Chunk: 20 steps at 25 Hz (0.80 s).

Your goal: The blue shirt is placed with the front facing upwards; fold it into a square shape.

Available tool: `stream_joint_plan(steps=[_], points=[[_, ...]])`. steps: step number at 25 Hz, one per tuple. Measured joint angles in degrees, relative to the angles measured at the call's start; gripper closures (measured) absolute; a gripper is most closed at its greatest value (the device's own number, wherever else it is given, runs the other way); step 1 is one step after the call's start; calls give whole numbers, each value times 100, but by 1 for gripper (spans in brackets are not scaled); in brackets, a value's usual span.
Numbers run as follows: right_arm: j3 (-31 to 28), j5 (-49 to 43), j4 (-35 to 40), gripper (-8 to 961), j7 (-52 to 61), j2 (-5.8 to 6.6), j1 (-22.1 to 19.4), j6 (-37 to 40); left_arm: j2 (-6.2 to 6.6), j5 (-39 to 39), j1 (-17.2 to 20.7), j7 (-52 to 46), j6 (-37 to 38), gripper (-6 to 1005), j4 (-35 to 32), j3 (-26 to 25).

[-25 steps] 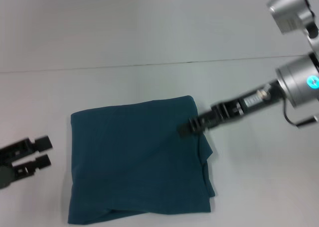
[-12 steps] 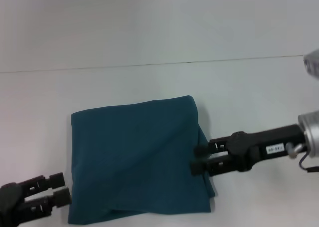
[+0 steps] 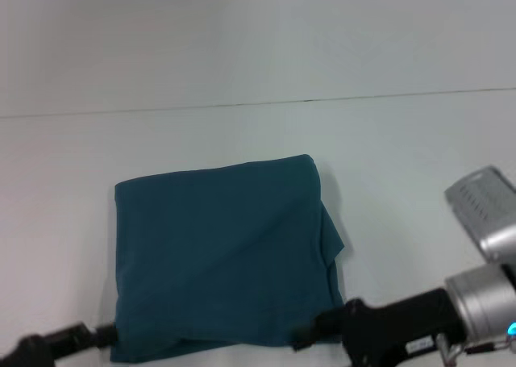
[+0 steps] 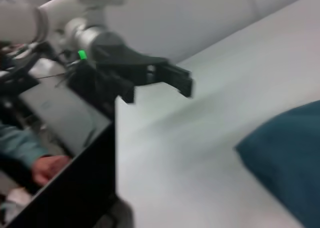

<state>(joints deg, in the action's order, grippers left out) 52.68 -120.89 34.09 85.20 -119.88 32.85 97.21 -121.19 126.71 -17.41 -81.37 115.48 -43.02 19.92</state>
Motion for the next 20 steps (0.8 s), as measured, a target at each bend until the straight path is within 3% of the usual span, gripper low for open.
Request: stream_joint_plan(steps=[6, 20], points=[[80, 74, -462, 194, -301, -18, 67, -7, -91, 246, -22, 230, -103, 185, 8, 600], [-74, 371, -463, 193, -421, 36, -136, -6, -92, 260, -235, 397, -496, 186, 283, 806]])
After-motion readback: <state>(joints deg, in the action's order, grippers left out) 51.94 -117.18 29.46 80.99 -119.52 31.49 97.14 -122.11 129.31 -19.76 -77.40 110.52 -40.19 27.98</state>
